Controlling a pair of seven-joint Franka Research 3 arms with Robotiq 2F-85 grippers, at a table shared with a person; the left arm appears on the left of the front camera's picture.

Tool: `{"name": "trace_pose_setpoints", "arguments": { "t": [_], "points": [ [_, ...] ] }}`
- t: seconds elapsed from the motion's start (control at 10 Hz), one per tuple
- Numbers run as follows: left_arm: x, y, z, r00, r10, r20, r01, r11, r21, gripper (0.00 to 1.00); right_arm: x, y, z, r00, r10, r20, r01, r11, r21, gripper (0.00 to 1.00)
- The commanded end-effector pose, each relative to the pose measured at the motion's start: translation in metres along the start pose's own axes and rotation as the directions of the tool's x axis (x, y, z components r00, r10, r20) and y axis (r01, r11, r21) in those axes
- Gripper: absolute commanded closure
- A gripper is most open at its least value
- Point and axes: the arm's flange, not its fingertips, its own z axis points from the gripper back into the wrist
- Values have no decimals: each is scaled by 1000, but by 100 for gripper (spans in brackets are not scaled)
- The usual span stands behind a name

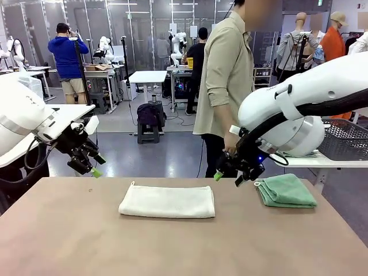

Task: Fold the towels and place them in the basket.
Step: When a person lays out a Towel with hook on the table, fold it in half twice.

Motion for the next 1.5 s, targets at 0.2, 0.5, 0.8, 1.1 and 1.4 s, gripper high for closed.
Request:
{"name": "trace_pose_setpoints", "arguments": {
  "t": [0.2,0.5,0.8,1.1,1.4],
  "points": [
    [-19,-2,0,995,-1,97,4,1000,-30,24,3,-3,-6,1000,-31,1,31,999,19,16],
    [-38,2,0,971,-28,239,42,998,-54,24,3,-3,-6,1000,-31,1,31,999,19,16],
    [-50,2,-5,904,13,427,11,998,-54,24,3,-3,-6,1000,-31,1,31,999,19,16],
    [-48,7,-17,867,50,496,8,994,-113,24,3,-3,-6,1000,-31,1,31,999,19,16],
    [-48,0,-21,879,52,474,1,994,-112,24,8,2,-14,999,-40,-11,40,999,1,15]
  ]
}}
